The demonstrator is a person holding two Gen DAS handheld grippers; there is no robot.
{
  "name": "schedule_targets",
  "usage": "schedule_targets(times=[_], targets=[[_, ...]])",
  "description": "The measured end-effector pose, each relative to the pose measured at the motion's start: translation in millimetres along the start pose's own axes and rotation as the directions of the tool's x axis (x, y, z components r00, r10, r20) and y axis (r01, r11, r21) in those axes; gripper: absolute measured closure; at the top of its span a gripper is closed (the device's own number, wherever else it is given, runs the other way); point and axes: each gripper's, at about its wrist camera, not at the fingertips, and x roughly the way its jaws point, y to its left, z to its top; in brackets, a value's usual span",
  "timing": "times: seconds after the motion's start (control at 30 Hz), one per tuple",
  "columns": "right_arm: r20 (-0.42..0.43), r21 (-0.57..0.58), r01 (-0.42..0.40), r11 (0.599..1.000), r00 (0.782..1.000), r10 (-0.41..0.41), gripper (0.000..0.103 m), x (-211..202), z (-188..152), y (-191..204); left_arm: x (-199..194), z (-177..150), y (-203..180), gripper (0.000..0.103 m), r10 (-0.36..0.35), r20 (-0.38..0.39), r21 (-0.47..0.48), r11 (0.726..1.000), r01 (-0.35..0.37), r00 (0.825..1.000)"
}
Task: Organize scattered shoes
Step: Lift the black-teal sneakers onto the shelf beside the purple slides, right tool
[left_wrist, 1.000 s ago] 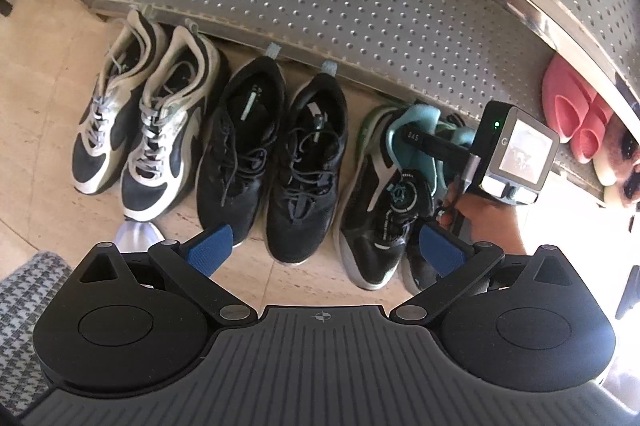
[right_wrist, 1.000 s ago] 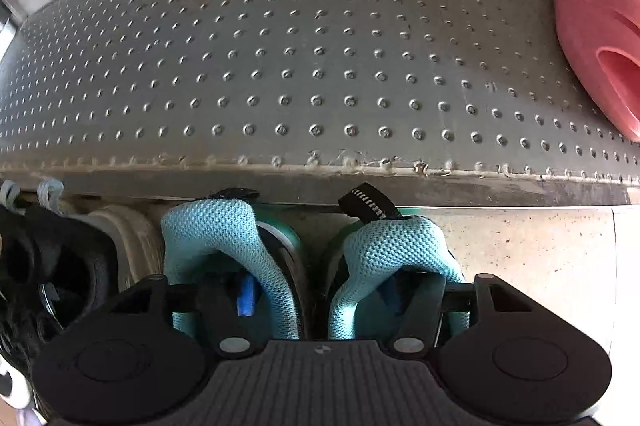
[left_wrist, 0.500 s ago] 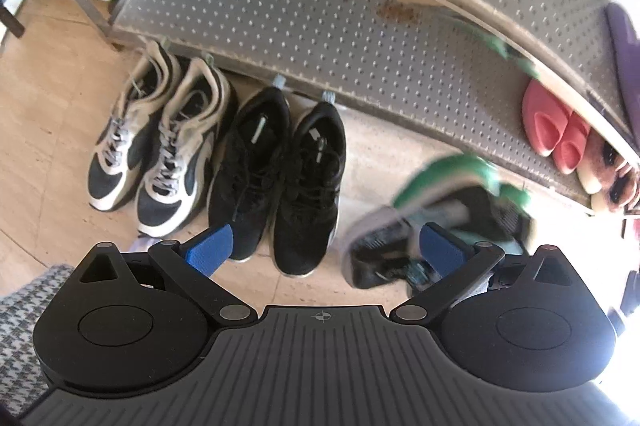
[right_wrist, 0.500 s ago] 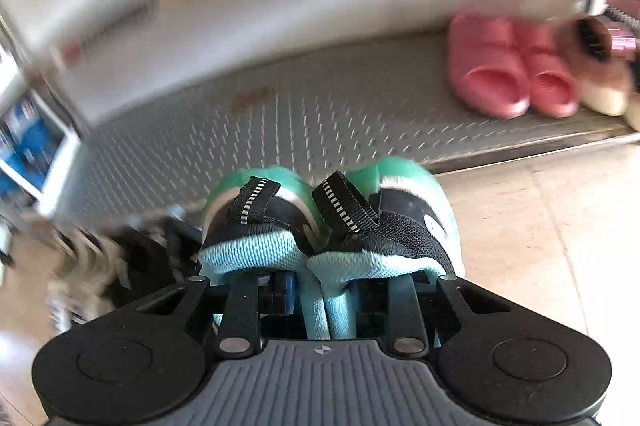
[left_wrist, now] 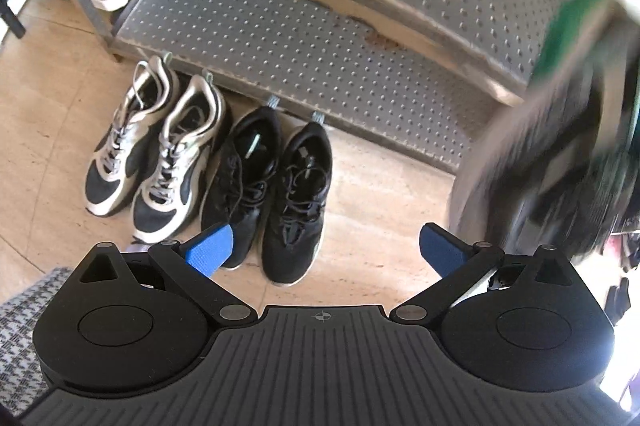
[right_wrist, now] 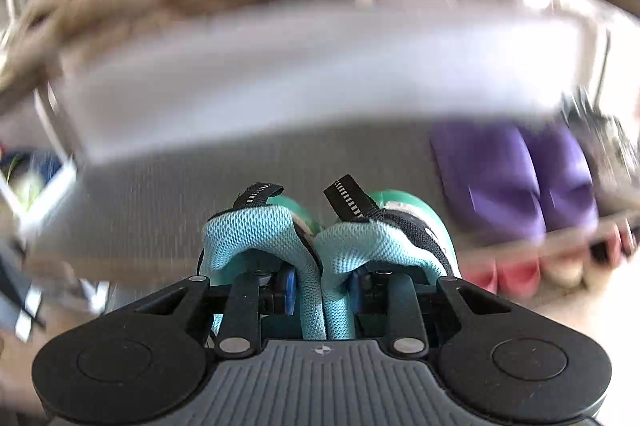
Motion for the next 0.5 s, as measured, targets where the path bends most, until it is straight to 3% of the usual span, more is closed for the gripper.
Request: schedule_targets(times=[0.03,0.1,0.13,0.2,0.3,0.4,0.43,0.5], targets=[[0.048,-0.047,-0.012,0.999,0.999,0.014,0.068,21.2,14.6,1.1,-0.8,1.8,-0.4,0.001,-0.001,0.005,-0.002,1.0,0.001,1.0],[0.069,-0.012,-0.004,1.0,0.998,0.004,0.037,38.8,25.5,-3.8,-0.9,6.4,-3.4,0.001,-0.001,0.011,0.0,1.0,0.001,1.0],[0.117,0.033,0.041,0.999,0.992,-0.044,0.034,34.1,23.7,-6.3,-0.7,8.8,-5.4,0.001,-0.001,0.014,0.002,1.0,0.001,1.0],[0.161,0.026,0.057,0.998,0.985,-0.06,0.031,19.0,15.7,-7.2,0.7,10.0,-9.3,0.001,-0.001,0.012,0.004,1.0,0.001,1.0],[0.15,-0.029,0.052,0.998,0.988,-0.047,0.028,3.2,9.2,-9.4,4.1,5.8,-18.4,0.001,-0.002,0.003,0.013,1.0,0.002,1.0],[0.153,-0.09,0.067,0.994,0.987,-0.053,0.011,-14.4,-5.0,-18.4,11.3,-5.7,-34.9,0.001,-0.006,-0.023,0.065,0.998,0.007,1.0],[0.172,-0.112,0.075,0.991,0.983,-0.055,0.011,-18.2,-17.1,-25.8,15.6,-11.1,-40.7,0.001,-0.001,-0.037,0.087,0.996,0.004,0.999],[0.073,-0.151,0.101,0.983,0.993,-0.091,0.012,-0.5,-25.1,-34.4,23.6,-21.0,-48.6,0.001,0.007,-0.068,0.108,0.994,0.0,0.998]])
